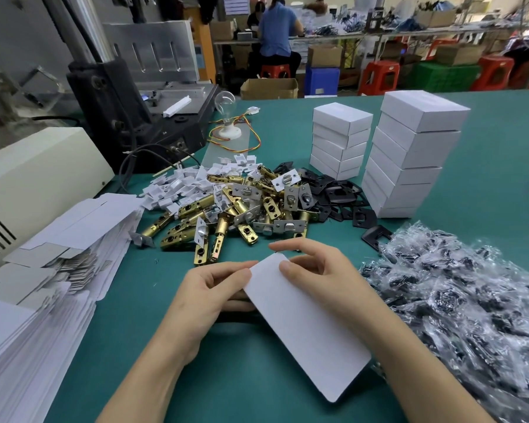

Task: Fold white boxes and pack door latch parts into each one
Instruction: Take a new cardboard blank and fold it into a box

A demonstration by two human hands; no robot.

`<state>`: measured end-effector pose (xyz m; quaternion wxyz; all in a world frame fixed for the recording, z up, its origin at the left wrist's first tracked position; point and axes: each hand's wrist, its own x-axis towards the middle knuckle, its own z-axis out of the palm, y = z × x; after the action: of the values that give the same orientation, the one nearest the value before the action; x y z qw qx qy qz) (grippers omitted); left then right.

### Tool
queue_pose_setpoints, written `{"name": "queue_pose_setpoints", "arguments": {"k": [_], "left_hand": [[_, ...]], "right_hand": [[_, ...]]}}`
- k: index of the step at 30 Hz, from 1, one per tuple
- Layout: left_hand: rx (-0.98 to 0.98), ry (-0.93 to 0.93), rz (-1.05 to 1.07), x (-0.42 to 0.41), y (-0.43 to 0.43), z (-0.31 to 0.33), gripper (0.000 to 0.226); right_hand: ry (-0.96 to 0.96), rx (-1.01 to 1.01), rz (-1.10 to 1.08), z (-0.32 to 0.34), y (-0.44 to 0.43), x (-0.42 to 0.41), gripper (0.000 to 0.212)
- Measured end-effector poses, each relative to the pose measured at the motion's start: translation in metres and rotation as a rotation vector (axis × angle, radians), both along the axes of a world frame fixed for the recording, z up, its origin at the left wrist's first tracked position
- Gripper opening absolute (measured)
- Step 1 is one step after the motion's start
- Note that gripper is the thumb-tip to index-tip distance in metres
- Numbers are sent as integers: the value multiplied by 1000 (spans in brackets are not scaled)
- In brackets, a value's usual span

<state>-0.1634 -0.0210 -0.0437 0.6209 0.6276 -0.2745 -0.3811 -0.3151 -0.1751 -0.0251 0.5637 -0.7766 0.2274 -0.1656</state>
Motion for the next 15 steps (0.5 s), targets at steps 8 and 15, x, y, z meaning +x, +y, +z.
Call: {"name": "queue_pose_setpoints", "arguments": {"k": [8,15], "left_hand": [[33,108,20,3,0,0,17],[-12,26,9,2,0,-1,26]], "right_hand": [[-4,-164,15,1,5,2,37],[3,-174,-15,4,4,1,32]]}}
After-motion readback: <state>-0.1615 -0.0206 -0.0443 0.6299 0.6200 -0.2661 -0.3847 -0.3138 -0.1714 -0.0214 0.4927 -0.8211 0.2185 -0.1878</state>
